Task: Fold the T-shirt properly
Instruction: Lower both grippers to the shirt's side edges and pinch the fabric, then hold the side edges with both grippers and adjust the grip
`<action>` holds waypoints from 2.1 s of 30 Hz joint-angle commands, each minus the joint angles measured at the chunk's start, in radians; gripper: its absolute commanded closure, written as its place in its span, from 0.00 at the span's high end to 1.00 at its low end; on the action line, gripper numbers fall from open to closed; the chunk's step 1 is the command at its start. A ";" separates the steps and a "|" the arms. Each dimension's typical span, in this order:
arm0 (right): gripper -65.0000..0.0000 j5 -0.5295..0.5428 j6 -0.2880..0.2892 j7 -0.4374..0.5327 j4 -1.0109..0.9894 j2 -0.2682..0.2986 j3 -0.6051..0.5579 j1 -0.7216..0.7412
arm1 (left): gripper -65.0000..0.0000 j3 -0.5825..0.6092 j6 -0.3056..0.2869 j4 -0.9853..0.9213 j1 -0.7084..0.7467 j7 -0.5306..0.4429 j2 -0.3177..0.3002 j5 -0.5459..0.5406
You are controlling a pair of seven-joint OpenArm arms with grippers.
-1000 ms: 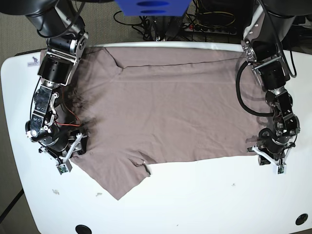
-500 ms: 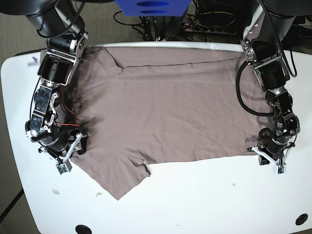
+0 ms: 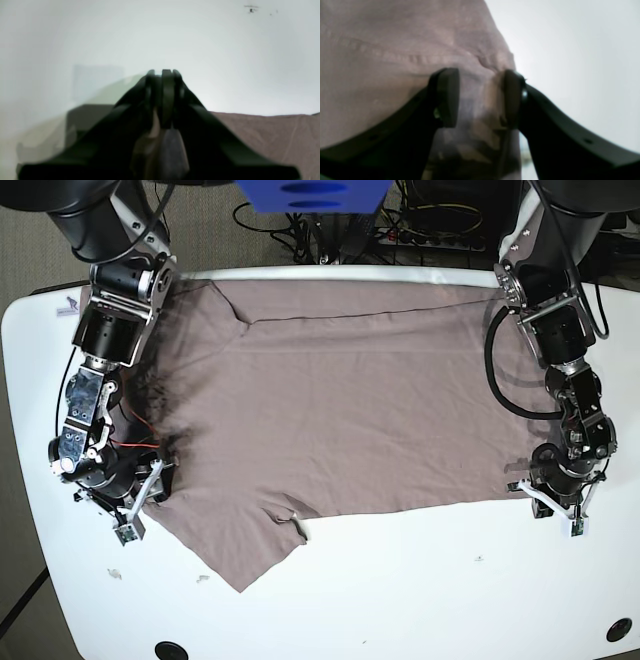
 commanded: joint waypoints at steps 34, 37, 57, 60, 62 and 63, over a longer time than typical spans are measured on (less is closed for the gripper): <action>0.24 0.003 -0.003 0.116 -0.240 0.050 0.037 0.188 | 0.05 -0.006 0.017 0.041 -0.011 0.085 -0.010 0.008; 0.15 0.004 -0.003 0.109 -0.235 0.049 0.036 0.186 | 0.05 -0.006 0.016 0.041 -0.009 0.085 -0.010 0.007; 0.41 -0.001 -0.003 0.294 -0.341 0.055 0.038 0.211 | 0.05 -0.007 0.019 0.055 -0.009 0.063 -0.006 0.000; 0.54 0.000 -0.003 0.361 -0.382 0.052 0.036 0.219 | 0.05 -0.007 0.018 0.057 -0.011 0.062 -0.006 -0.001; 0.56 -0.001 -0.003 0.382 -0.405 0.050 0.035 0.226 | 0.05 -0.010 0.019 0.055 -0.010 0.062 -0.006 -0.001; 0.56 0.001 -0.003 0.387 -0.415 0.049 0.034 0.229 | 0.05 -0.010 0.020 0.055 -0.010 0.062 -0.006 -0.002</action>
